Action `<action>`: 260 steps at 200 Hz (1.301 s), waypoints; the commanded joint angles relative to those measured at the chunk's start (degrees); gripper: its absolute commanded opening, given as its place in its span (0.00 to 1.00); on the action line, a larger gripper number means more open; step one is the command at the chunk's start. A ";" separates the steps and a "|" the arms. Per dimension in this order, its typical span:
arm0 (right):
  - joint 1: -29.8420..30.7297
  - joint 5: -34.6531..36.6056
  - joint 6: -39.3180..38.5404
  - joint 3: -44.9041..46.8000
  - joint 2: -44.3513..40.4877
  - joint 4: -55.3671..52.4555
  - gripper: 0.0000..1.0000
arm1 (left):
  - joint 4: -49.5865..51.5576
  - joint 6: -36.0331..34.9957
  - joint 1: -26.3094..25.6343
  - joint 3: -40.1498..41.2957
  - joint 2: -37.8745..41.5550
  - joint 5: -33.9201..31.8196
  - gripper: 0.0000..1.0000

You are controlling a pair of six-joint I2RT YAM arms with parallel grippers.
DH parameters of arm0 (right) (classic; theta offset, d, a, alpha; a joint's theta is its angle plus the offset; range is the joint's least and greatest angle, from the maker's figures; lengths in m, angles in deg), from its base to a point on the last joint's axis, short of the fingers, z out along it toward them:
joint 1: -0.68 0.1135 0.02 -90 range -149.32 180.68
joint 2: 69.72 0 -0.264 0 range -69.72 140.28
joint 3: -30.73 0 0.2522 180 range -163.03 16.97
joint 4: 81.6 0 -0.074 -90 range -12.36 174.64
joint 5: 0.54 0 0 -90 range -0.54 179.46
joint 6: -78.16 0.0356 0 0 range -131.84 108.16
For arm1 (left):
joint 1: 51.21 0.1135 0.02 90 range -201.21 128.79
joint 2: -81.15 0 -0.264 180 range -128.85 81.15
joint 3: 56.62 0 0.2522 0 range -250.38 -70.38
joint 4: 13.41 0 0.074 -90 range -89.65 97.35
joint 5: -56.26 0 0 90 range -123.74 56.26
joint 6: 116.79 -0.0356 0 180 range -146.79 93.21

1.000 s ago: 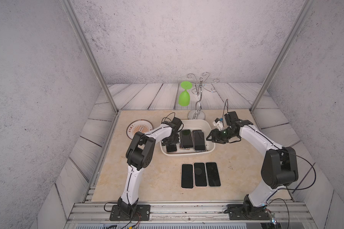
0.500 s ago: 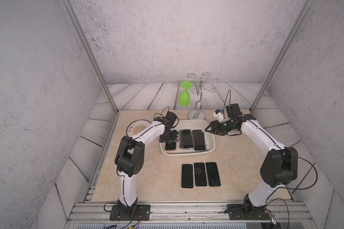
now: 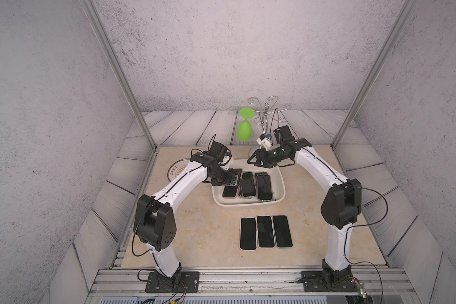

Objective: Take the phone out of the storage box
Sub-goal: Pick up the phone from the storage box, then place the phone at the center of the board.

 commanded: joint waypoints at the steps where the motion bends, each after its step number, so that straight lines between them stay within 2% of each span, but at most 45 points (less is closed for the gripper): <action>1: 1.94 -0.96 1.32 -1.17 2.10 -1.98 0.60 | -1.39 -0.72 -0.25 -0.12 2.43 2.95 0.32; 41: 5.42 -0.94 2.38 0.13 4.36 -0.26 0.60 | -2.00 -0.35 -0.42 0.80 3.07 2.98 0.32; 58: 6.65 -0.98 2.40 0.43 4.65 0.13 0.56 | -2.19 -0.22 -0.46 1.11 3.11 3.03 0.32; 64: 6.87 -1.49 2.41 0.65 4.59 0.22 0.51 | -2.35 -0.22 -0.56 1.27 3.05 3.02 0.32; 78: 6.81 -3.10 2.86 1.79 3.59 0.46 0.32 | -2.85 -0.20 -0.55 1.71 3.21 2.66 0.32; 98: 6.71 -5.30 3.54 7.00 -0.85 2.80 0.10 | -3.49 -0.04 -0.38 1.83 3.35 1.48 0.34; 106: 6.59 -5.85 3.31 9.16 -2.93 3.11 0.04 | -3.68 0.14 -0.29 1.50 3.35 1.65 0.39; 113: 6.45 -5.50 2.61 10.71 -4.85 2.33 0.00 | -3.95 0.31 -0.25 1.11 3.37 1.93 0.51; 120: 6.06 -4.54 1.31 11.85 -6.85 0.54 0.00 | -3.95 0.50 -0.15 0.65 3.37 2.38 0.72; 127: 5.40 -3.33 -0.33 13.01 -8.99 -1.86 0.00 | -3.90 0.80 -0.08 0.08 3.45 2.52 0.84; 137: 4.15 -1.71 -2.59 14.91 -12.40 -5.02 0.00 | -3.70 1.03 0.22 -0.71 4.04 3.17 0.94; 148: 1.91 0.87 -5.40 17.20 -16.29 -9.42 0.00 | -3.93 1.46 0.91 -1.23 5.18 3.95 1.00; 179: -3.99 13.44 -13.62 20.65 -26.55 -23.95 0.00 | -6.66 3.87 3.67 0.74 11.06 4.44 0.98; 197: -4.66 28.47 -13.94 23.79 -32.10 -26.96 0.00 | -6.99 3.95 4.45 2.03 13.73 4.23 0.99; 206: -4.87 33.45 -14.48 25.23 -33.30 -28.27 0.00 | -6.33 3.56 4.44 2.24 14.22 4.38 0.98; 228: -6.39 37.49 -15.76 27.17 -31.12 -33.66 0.00 | -5.53 2.72 4.41 3.69 15.27 4.58 0.98; 242: -7.45 40.11 -15.50 30.73 -28.66 -32.97 0.00 | -5.92 2.60 4.41 5.39 15.85 4.86 0.99; 260: -9.24 37.61 -15.49 33.86 -24.94 -29.47 0.00 | -6.65 3.17 4.42 6.68 15.78 5.72 0.98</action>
